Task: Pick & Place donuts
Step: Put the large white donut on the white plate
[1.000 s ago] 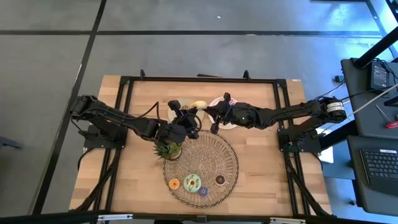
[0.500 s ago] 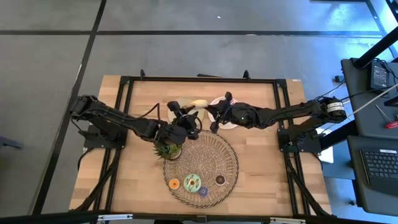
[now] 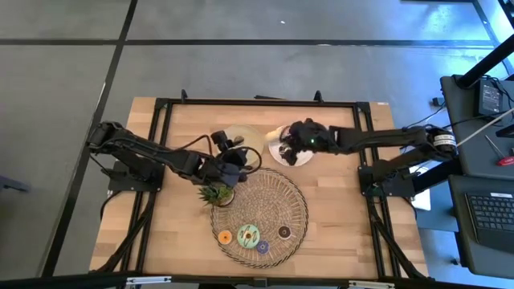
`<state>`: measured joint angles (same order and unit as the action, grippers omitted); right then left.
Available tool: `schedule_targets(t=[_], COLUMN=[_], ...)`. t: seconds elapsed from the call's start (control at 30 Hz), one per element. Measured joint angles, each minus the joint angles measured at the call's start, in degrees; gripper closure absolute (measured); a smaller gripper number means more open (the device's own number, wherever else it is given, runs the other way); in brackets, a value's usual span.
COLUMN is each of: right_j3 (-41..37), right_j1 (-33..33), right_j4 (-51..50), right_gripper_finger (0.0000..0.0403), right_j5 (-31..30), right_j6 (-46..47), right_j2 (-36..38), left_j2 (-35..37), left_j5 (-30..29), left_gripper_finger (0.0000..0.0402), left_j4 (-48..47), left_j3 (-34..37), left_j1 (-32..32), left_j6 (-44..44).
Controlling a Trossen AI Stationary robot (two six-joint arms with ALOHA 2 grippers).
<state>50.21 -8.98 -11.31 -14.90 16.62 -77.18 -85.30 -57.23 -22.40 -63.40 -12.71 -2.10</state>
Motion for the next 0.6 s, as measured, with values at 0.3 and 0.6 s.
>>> schedule_targets(t=[0.3,0.6], right_j3=[0.0,2.2], right_j1=[-16.0,-20.5], right_j4=[-9.4,-12.4], right_gripper_finger=[0.0392,0.0392], right_j5=[26.2,32.3], right_j6=[8.9,7.8], right_j2=[-0.8,-4.5], left_j2=[0.0,0.0], left_j5=[15.6,21.0], left_gripper_finger=[0.0232,0.0233], left_j4=[1.7,2.0], left_j3=[4.1,4.1], left_j1=[4.2,6.8], left_j6=[-6.8,-7.7])
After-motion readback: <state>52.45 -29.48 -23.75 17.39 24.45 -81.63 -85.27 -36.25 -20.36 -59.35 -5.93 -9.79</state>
